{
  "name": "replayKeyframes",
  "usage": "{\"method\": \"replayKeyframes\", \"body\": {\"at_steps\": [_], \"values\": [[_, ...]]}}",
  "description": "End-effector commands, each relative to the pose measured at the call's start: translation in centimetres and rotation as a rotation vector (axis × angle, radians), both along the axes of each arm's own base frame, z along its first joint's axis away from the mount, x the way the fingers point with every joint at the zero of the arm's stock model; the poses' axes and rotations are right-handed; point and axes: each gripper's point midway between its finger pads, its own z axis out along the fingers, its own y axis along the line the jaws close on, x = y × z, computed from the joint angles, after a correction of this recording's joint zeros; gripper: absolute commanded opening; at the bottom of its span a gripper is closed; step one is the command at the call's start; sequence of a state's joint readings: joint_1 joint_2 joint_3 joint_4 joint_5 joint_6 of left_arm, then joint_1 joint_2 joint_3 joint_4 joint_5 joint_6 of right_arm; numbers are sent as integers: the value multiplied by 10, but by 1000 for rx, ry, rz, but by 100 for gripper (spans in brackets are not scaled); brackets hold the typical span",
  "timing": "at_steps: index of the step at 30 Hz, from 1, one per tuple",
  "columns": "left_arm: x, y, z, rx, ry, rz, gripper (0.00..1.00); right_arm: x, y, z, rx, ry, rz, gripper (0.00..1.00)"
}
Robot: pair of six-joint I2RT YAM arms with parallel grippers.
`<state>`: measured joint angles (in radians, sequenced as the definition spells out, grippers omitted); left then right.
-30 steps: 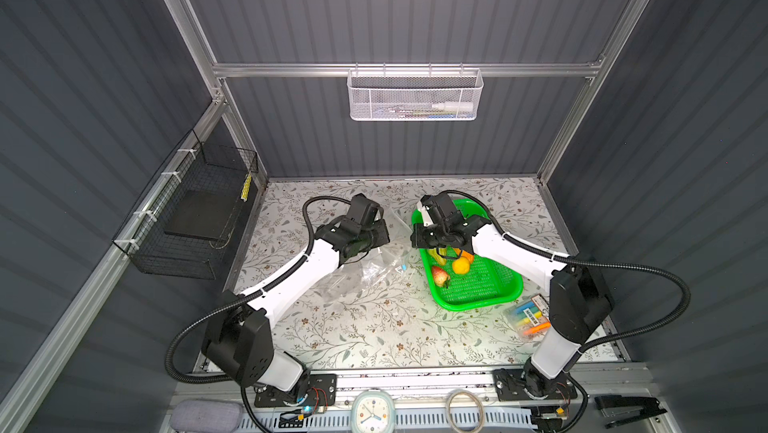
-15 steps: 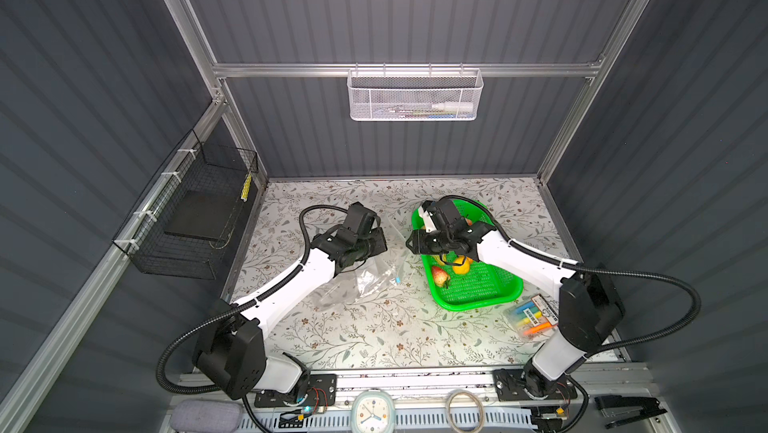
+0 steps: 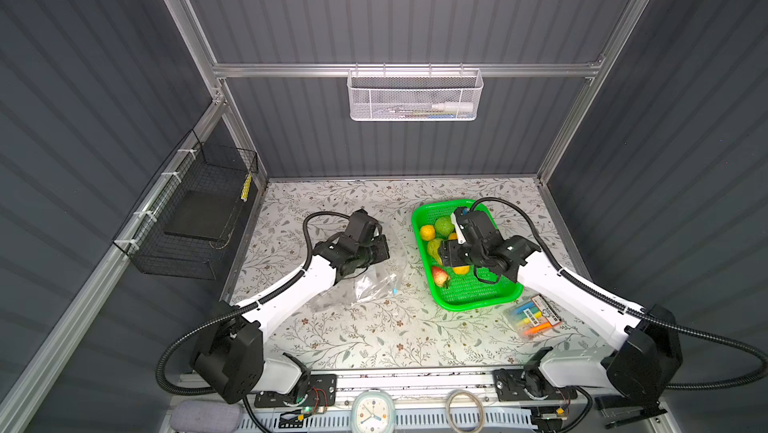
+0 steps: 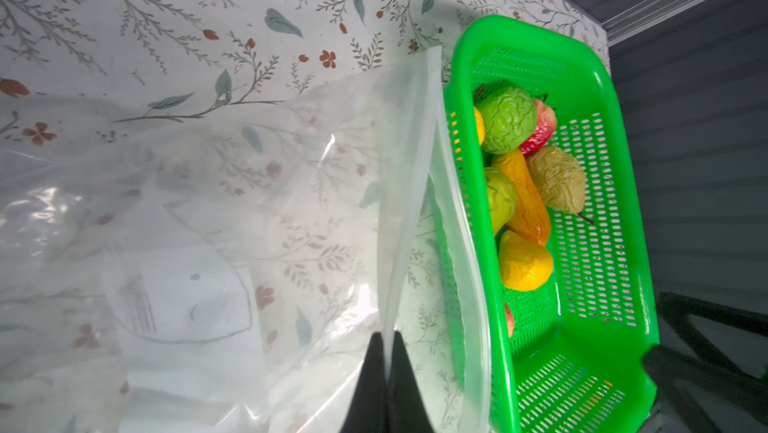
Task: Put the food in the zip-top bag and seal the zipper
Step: 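Release the bag with the right gripper and grasp a yellow pear in the basket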
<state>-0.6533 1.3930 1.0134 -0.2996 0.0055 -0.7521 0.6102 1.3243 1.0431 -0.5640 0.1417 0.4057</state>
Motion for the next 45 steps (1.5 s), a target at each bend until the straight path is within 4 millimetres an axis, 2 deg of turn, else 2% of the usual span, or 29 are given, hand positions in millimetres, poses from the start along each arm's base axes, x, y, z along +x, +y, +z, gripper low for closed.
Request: {"method": "replayKeyframes", "body": {"at_steps": [1, 5, 9, 19, 26, 32, 37, 41, 45], "values": [[-5, -12, 9, -53, -30, -15, 0, -9, -36, -20, -105, 41, -85, 82], [-10, -16, 1, -49, 4, -11, 0, -5, -39, -38, -59, 85, -118, 89], [-16, -21, -9, -47, 16, -12, 0, 2, -43, -60, -70, 141, -157, 91], [-18, -20, -14, -37, 11, -3, 0, 24, -38, -98, -57, 210, -241, 88], [-15, -21, -18, -24, 12, -5, 0, 36, -37, -113, -77, 220, -259, 84], [-15, -21, -20, -14, 13, -7, 0, 41, -39, -118, -99, 221, -273, 75], [-15, -18, -20, -6, 8, 2, 0, 40, -42, -114, -89, 212, -280, 59], [-15, -16, -21, 1, 7, 5, 0, 38, -43, -104, -69, 192, -278, 53], [-15, -16, -19, -3, 5, 6, 0, 35, -43, -80, -36, 153, -265, 52]]}}
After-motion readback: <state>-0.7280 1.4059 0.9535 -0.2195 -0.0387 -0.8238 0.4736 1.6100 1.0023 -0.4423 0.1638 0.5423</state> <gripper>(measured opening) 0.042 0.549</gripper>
